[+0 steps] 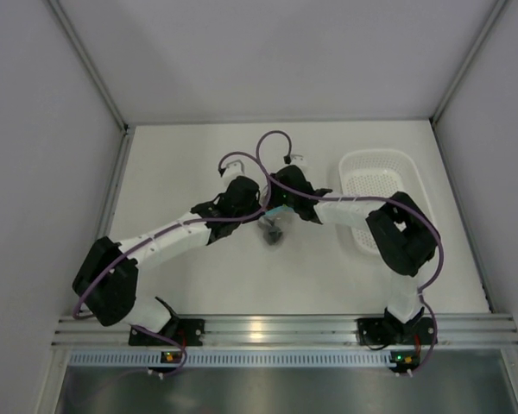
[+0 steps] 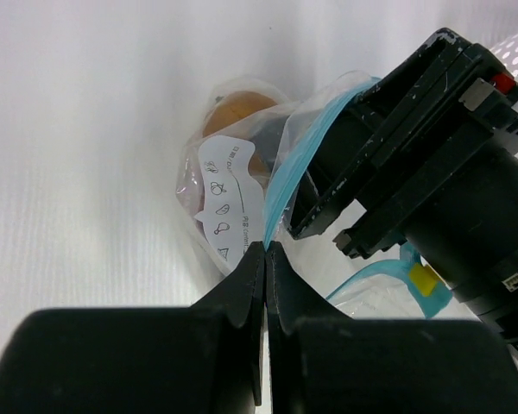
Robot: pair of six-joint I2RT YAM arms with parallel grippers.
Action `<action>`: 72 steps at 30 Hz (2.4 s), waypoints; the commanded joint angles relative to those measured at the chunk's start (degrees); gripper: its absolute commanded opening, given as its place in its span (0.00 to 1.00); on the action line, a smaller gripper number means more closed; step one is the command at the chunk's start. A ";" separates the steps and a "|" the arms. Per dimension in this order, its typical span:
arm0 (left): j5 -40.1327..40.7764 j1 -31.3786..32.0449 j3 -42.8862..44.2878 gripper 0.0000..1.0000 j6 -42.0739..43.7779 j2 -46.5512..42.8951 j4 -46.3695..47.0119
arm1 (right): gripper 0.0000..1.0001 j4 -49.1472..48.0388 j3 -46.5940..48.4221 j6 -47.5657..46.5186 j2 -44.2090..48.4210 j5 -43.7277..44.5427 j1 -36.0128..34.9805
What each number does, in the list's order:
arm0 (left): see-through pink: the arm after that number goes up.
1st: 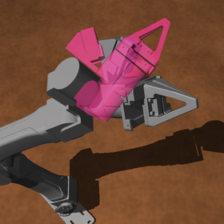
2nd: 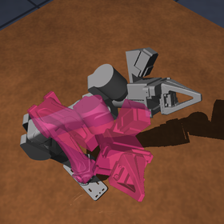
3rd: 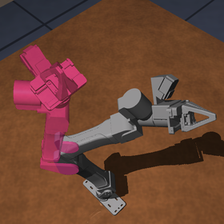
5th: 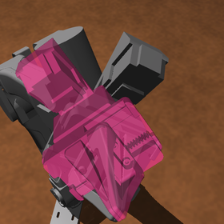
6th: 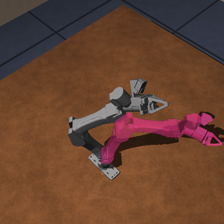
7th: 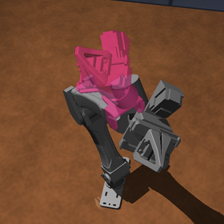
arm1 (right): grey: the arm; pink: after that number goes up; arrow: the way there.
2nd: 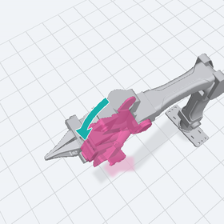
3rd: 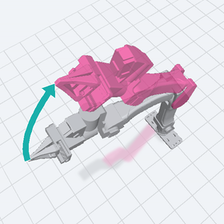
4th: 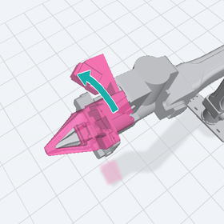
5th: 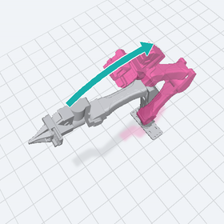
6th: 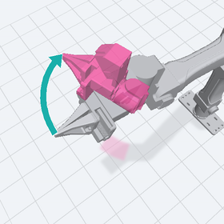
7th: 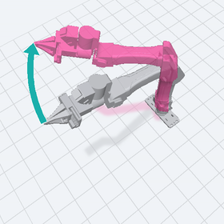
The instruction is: Open the zip-top bag and remove the fake food
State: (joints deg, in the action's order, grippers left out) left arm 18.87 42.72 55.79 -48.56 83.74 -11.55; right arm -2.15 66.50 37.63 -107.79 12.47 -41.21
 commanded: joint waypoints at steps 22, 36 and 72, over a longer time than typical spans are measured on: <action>-2.09 -6.86 -8.24 0.00 2.94 -5.87 6.45 | 0.36 0.92 6.54 -1.41 -7.27 -2.63 -4.14; -6.12 -6.86 -0.51 0.00 17.25 -8.68 2.50 | 0.37 13.31 8.82 -7.74 2.84 2.47 -7.30; -5.43 -6.86 -2.88 0.00 16.92 -6.67 0.39 | 0.33 8.13 -1.72 -9.15 27.80 -36.02 1.03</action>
State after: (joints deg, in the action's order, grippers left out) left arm 11.16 36.05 53.74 -30.24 76.09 -11.66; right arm 12.58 65.98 26.61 -83.40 -13.93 -42.89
